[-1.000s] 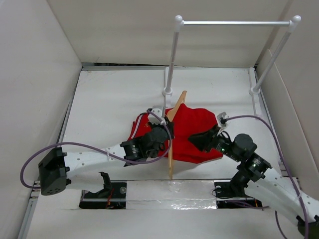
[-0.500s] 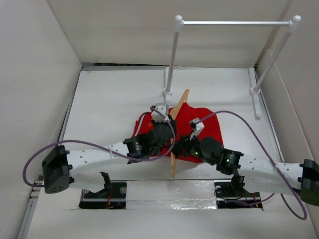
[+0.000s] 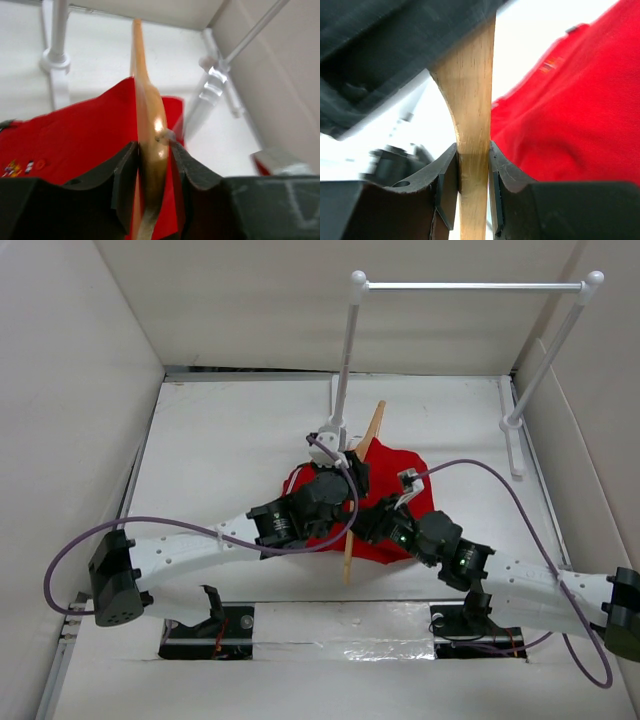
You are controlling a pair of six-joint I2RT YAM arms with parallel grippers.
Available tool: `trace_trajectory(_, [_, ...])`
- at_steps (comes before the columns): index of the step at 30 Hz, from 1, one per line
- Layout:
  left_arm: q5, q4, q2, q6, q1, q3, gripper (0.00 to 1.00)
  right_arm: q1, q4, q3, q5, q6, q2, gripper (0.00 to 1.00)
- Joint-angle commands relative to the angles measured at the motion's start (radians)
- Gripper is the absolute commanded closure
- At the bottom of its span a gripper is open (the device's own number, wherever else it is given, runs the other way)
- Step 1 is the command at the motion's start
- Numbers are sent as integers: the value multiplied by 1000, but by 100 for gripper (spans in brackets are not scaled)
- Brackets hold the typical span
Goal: Place the trousers on the hanger
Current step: Place the trousers on the hanger, then place the hanger at the clothesline.
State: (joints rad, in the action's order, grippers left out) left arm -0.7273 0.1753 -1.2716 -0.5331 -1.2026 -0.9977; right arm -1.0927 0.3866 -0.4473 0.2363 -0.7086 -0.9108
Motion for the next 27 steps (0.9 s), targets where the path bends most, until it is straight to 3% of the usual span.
trace_trajectory(1, [66,184,20,39,-8,-175,71,39,225,-4,-98,-74,61,100])
trace_trajectory(6, [153,161,-23,130,1,-338,48,160,268,-22,-224,-164,150,100])
trace_trajectory(9, [210,162,-25,157,1,-374,39,227,281,-33,-307,-206,174,100])
trace_trajectory(15, [227,190,49,199,1,-377,39,441,284,-74,-472,-284,225,100])
trace_trajectory(20, [171,231,152,209,1,-248,41,628,279,-131,-610,-328,234,100])
trace_trajectory(21, [161,234,185,208,1,-224,42,710,287,-157,-644,-359,225,100])
trace_trajectory(27, [91,222,311,208,11,-32,41,987,431,-263,-877,-489,83,100])
